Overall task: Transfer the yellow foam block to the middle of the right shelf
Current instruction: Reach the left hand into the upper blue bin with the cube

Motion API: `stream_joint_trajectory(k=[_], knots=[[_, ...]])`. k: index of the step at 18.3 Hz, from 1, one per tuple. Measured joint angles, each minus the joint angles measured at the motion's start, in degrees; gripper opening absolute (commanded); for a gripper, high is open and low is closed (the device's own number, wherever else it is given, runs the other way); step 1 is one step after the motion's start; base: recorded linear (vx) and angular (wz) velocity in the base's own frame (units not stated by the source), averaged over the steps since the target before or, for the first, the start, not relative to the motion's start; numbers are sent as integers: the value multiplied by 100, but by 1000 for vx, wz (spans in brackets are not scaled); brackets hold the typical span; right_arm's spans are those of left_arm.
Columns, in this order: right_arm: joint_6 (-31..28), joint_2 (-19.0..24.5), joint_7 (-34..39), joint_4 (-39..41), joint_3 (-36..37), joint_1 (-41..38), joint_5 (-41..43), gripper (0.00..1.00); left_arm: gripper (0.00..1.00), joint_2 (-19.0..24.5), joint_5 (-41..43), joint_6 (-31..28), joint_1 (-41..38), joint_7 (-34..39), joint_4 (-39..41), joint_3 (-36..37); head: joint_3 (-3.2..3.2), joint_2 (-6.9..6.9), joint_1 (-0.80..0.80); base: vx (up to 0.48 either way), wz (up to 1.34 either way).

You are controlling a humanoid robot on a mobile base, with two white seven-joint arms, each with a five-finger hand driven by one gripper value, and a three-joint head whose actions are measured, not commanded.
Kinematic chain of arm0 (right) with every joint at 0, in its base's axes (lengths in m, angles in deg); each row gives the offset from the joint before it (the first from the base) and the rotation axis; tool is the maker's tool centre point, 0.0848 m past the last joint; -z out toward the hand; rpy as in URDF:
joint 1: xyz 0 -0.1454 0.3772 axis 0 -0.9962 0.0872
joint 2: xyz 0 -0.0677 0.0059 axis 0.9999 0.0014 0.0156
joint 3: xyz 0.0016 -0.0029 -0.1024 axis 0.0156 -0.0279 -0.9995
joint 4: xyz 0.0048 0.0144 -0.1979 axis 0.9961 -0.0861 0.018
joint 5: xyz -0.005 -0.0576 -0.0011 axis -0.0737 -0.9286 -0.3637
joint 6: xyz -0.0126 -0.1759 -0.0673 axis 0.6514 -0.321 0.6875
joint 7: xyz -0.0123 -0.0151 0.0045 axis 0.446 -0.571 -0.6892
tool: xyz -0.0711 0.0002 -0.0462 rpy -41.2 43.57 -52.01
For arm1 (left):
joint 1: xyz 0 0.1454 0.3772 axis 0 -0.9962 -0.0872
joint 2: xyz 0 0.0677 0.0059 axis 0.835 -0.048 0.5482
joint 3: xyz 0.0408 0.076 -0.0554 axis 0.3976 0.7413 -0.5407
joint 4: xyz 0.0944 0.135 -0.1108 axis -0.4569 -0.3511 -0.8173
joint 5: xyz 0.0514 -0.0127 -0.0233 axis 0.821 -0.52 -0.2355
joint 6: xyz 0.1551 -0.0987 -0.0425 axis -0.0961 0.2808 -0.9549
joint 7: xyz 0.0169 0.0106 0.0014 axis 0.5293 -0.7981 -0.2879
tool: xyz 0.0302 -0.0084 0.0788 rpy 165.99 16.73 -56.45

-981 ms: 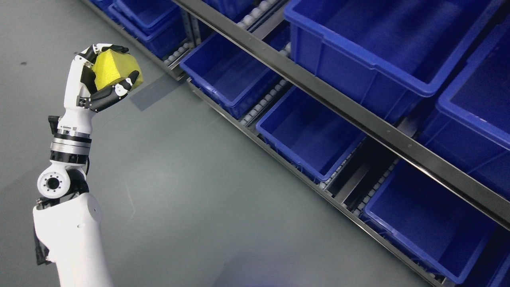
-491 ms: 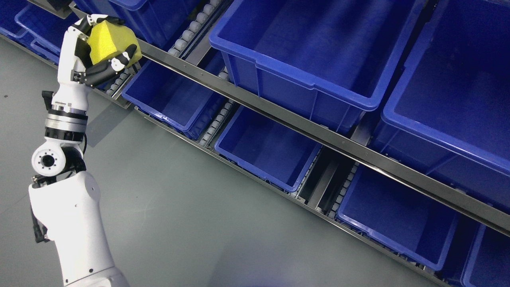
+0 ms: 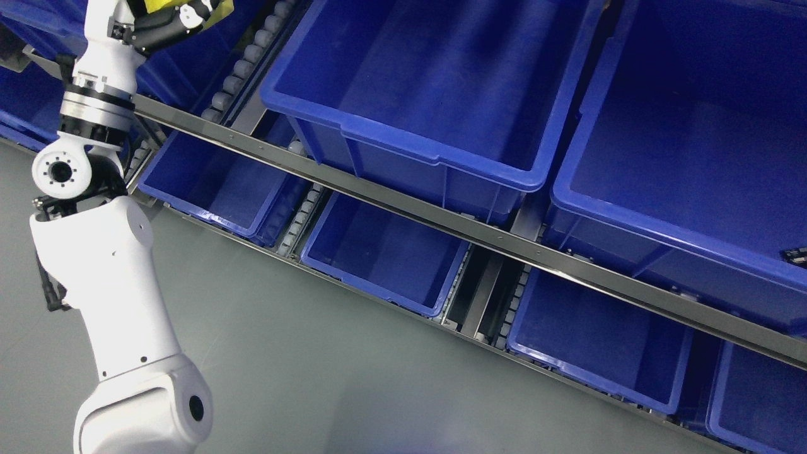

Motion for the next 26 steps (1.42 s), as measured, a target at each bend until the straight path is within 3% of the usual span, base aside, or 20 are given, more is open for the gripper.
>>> stream_joint_trajectory(k=[8, 15, 19, 22, 24, 26], knots=[[8, 0, 0, 0, 0, 0, 0, 100, 0, 0, 1176, -806, 1166, -298, -853, 517, 0, 1, 0, 35, -164], [8, 0, 0, 0, 0, 0, 0, 100, 4, 109, 1886, -1111, 1846, -560, -1534, 1186, 0, 1, 0, 38, -165], [9, 0, 0, 0, 0, 0, 0, 100, 19, 225, 2109, -1602, 2249, -658, -1976, 1641, 0, 1, 0, 14, -43], [9, 0, 0, 0, 0, 0, 0, 100, 42, 296, 2193, -1954, 2478, -717, -2252, 1971, 0, 1, 0, 0, 0], [9, 0, 0, 0, 0, 0, 0, 100, 69, 335, 2223, -2080, 2561, -736, -2390, 2146, 0, 1, 0, 0, 0], [9, 0, 0, 0, 0, 0, 0, 100, 79, 365, 2242, -2208, 2622, -736, -2508, 2297, 0, 1, 0, 0, 0]])
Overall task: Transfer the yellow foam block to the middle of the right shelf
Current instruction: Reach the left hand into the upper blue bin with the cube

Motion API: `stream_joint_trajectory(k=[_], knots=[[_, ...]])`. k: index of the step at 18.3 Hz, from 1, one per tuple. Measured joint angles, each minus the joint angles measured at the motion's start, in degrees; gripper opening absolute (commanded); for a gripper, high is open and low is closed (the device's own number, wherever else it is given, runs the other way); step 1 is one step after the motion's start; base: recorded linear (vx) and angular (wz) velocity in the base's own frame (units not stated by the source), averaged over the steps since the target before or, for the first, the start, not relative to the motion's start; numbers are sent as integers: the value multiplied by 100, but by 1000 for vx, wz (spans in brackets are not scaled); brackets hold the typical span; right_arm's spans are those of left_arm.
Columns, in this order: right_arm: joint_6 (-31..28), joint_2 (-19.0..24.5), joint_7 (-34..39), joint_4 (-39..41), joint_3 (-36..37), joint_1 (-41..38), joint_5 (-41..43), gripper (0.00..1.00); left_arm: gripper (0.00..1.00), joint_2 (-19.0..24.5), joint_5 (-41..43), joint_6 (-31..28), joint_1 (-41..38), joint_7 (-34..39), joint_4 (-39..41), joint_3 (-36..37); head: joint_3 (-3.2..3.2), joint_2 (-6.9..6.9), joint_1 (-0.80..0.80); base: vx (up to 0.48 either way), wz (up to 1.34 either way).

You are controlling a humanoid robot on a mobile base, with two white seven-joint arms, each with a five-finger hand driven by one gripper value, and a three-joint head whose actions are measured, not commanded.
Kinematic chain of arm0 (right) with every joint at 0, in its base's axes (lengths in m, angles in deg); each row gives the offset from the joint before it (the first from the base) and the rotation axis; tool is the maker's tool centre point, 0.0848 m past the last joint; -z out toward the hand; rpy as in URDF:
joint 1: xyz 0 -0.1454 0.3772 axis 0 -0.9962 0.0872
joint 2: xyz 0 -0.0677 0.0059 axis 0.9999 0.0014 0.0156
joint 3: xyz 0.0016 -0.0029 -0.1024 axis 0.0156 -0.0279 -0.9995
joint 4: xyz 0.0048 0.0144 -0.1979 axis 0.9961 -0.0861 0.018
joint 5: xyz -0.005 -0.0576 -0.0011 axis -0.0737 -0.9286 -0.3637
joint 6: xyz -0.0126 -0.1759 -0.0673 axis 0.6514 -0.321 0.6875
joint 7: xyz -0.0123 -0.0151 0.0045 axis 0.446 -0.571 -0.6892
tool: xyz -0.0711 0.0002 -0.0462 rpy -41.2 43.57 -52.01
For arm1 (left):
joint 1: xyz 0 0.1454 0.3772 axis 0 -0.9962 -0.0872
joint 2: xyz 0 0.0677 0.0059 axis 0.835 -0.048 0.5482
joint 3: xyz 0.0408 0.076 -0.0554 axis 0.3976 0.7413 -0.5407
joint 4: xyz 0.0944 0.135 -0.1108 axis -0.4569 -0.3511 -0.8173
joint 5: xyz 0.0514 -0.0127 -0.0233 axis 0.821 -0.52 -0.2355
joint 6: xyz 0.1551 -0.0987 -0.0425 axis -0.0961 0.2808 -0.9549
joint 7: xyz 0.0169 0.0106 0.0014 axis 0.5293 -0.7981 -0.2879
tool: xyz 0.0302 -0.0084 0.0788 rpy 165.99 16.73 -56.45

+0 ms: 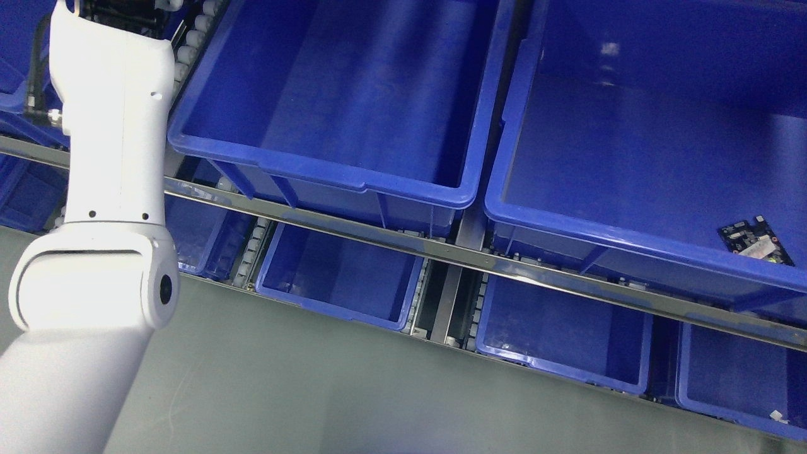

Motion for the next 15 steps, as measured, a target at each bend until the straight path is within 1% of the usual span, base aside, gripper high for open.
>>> stream_joint_trajectory(k=[2, 4, 12, 15], knots=[[0, 0, 0, 0, 0, 0, 0, 100, 87, 26, 13, -128, 42, 23, -104, 128, 0, 0, 0, 0, 0], [0, 0, 0, 0, 0, 0, 0, 100, 91, 41, 17, -182, 58, 42, -188, 219, 0, 0, 0, 0, 15], [1, 0, 0, 0, 0, 0, 0, 100, 91, 43, -21, -230, 58, 65, -315, 377, 0, 0, 0, 0, 0], [1, 0, 0, 0, 0, 0, 0, 100, 88, 21, -98, -66, 36, 32, -274, 343, 0, 0, 0, 0, 0]])
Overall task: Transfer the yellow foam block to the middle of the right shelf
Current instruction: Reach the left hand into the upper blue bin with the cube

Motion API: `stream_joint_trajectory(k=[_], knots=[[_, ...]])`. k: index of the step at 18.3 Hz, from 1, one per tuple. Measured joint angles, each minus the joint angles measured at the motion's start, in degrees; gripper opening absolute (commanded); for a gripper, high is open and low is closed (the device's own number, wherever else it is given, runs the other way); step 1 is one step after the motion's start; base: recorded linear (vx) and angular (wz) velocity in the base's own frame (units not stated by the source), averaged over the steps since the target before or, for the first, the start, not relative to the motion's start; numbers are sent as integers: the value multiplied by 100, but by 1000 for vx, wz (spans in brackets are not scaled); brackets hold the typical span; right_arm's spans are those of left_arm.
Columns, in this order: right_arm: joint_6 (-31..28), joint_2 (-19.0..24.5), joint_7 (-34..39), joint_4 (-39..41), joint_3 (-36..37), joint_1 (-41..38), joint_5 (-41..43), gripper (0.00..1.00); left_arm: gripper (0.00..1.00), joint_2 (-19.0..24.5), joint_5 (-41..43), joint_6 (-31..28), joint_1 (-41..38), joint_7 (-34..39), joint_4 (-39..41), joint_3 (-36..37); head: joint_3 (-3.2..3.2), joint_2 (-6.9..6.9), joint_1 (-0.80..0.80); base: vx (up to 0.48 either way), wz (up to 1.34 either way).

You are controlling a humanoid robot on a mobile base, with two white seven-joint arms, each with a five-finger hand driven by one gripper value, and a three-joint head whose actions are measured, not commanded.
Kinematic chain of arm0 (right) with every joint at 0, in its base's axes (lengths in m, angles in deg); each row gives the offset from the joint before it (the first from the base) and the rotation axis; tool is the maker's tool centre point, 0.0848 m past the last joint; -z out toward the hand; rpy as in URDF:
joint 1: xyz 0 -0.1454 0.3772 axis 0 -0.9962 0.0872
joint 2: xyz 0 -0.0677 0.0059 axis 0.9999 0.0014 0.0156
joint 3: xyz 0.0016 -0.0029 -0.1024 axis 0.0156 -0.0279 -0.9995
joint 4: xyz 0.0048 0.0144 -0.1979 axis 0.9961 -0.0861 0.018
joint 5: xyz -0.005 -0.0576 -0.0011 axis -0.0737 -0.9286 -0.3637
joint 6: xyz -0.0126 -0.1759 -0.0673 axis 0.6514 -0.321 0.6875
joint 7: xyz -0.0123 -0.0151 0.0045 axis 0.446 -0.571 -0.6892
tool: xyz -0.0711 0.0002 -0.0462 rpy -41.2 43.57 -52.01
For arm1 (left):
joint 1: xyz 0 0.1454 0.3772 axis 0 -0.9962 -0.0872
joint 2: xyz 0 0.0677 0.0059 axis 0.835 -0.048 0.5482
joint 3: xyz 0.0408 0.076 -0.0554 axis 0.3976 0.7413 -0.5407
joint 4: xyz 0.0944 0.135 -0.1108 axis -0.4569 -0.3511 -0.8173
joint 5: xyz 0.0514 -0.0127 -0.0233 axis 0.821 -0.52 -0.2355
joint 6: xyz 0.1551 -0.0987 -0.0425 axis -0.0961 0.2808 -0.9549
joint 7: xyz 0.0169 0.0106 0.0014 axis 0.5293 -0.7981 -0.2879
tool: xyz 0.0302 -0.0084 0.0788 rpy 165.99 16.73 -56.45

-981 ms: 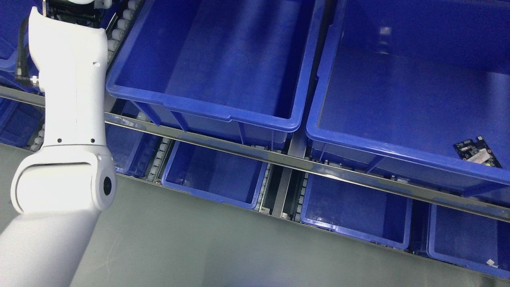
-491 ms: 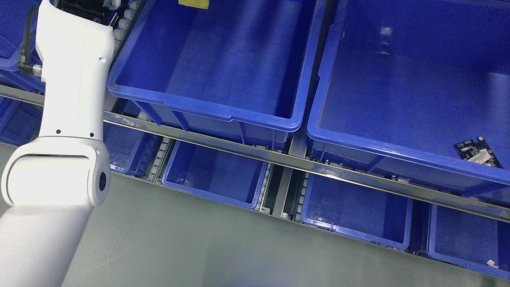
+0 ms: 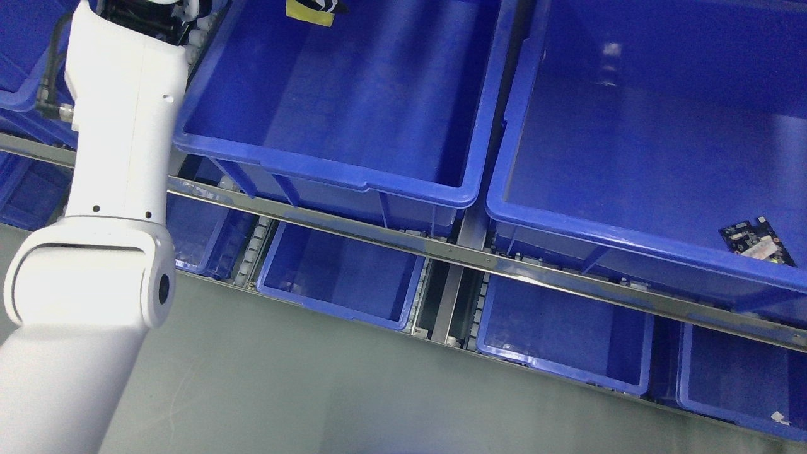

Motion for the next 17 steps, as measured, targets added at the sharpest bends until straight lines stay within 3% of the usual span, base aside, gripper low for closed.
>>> stream_joint_trajectory(k=[4, 6, 17], knots=[[0, 0, 0, 0, 0, 0, 0, 100, 88, -27, -82, 126, 14, 5, 45, -22, 0, 0, 0, 0, 0], [0, 0, 0, 0, 0, 0, 0, 100, 93, -33, -69, 157, 18, 16, 60, 34, 0, 0, 0, 0, 0], [2, 0, 0, 0, 0, 0, 0, 100, 100, -41, -181, -276, 101, -45, 116, 485, 0, 0, 0, 0, 0]])
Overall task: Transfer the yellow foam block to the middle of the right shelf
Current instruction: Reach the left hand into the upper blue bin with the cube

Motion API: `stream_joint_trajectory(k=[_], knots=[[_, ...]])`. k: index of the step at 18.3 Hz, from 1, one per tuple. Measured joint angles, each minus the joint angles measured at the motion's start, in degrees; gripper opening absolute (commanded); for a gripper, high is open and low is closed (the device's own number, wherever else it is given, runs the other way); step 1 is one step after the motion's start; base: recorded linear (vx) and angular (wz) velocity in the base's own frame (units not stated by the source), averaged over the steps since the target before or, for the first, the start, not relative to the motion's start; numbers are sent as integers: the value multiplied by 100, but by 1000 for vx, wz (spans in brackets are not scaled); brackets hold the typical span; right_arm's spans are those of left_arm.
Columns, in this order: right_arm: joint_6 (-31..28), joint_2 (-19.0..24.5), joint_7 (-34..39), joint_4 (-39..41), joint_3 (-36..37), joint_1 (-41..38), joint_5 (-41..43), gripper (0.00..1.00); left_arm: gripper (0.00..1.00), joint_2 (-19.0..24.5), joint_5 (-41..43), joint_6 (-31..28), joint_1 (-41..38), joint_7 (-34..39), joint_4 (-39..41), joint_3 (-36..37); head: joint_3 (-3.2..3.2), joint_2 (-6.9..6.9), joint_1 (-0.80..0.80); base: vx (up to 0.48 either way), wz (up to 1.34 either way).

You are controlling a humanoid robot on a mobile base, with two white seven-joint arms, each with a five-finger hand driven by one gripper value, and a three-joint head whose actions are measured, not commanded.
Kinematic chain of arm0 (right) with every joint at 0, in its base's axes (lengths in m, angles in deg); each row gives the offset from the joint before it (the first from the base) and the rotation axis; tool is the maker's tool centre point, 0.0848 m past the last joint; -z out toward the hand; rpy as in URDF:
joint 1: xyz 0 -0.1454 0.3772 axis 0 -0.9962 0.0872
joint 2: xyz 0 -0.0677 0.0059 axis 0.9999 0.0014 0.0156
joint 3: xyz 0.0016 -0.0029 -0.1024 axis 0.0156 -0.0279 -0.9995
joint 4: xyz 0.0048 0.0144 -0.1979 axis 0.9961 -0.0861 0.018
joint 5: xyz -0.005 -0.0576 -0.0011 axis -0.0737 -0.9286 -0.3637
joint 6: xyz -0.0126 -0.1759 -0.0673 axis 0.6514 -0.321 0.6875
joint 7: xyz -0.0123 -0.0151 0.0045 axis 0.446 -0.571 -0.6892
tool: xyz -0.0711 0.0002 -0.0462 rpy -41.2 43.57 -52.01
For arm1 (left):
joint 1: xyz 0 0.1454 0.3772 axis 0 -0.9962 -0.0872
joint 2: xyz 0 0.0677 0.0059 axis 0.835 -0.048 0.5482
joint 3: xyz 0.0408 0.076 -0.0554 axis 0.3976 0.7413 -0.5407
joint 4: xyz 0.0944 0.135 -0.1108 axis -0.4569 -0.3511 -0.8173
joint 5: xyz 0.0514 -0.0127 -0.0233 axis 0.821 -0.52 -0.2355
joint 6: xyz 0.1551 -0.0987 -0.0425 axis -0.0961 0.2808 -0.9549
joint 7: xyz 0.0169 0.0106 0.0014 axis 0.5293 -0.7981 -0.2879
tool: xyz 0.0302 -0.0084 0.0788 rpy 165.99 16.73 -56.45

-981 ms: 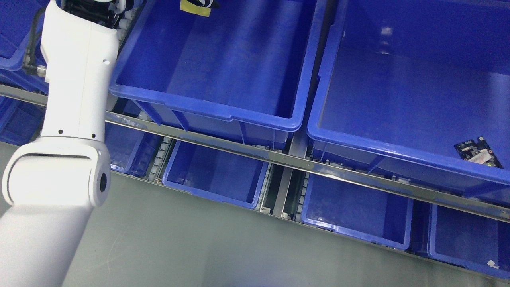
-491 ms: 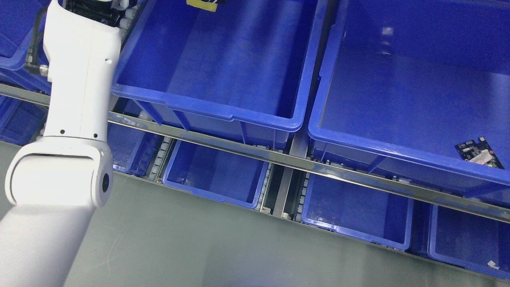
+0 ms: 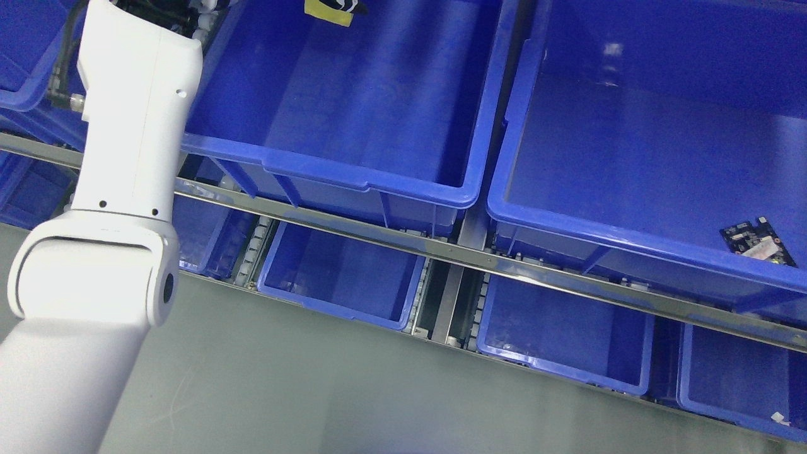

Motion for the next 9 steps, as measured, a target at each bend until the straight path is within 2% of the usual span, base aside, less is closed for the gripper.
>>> stream_joint_trajectory(k=[4, 6, 9], knots=[[0, 0, 0, 0, 0, 0, 0, 100, 100, 48, -15, 834, -212, 47, 132, 194, 0, 1, 0, 0, 0], [0, 0, 0, 0, 0, 0, 0, 100, 100, 71, -15, 891, -273, 79, 175, 235, 0, 1, 0, 0, 0], [0, 0, 0, 0, 0, 0, 0, 100, 100, 92, -94, 608, -308, 78, 223, 195, 0, 1, 0, 0, 0]])
